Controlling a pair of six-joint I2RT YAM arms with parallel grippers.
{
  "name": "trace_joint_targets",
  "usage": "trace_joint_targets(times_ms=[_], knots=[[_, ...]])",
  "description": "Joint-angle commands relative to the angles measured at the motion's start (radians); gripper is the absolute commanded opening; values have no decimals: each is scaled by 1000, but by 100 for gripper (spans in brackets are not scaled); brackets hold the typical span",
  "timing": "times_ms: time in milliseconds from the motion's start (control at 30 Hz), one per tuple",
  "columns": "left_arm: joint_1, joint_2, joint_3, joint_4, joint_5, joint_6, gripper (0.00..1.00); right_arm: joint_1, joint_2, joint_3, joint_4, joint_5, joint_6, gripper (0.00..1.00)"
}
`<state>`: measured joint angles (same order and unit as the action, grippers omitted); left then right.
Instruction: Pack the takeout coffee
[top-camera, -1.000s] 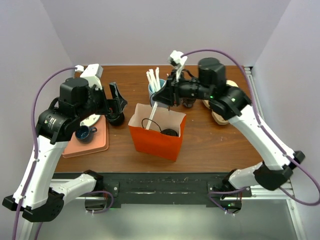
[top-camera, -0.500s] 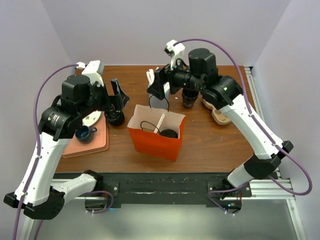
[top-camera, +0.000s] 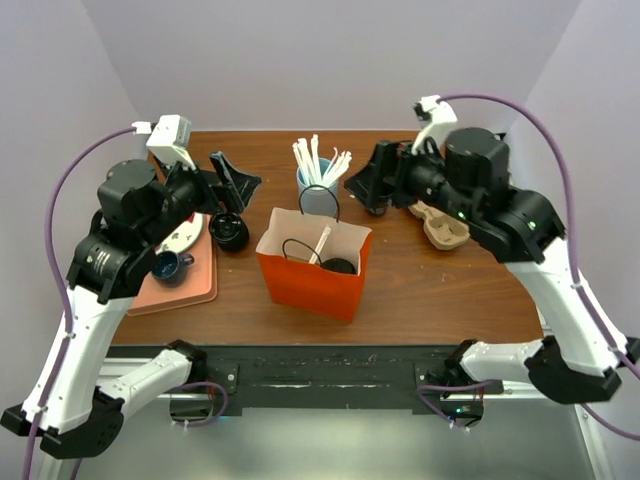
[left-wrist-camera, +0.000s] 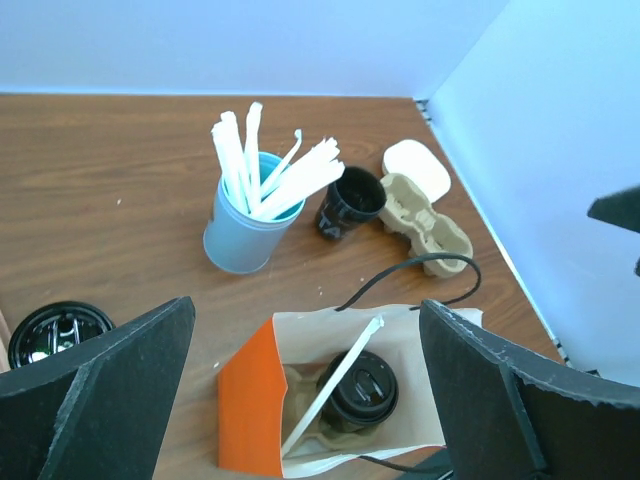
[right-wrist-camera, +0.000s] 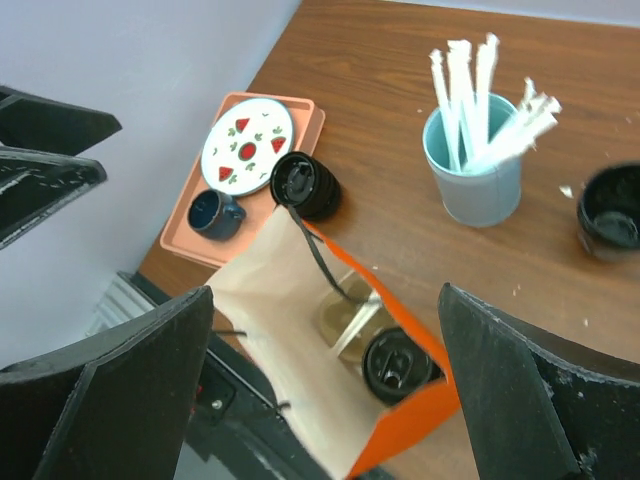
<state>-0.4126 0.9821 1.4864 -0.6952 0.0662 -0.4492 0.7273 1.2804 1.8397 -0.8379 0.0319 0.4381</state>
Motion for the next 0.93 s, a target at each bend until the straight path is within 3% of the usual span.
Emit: trace_joint_targets(times_ms=[0,433,900], knots=[[5,-55,-58,141,15,20,100,3,-87,-46,-36,95,116,99],[5,-95,-80,149,76,40,100,1,-196,-91,-127,181,169,99],[5,-103,-52,132,78,61,100,3,-246,-168,-69,175,208,99]])
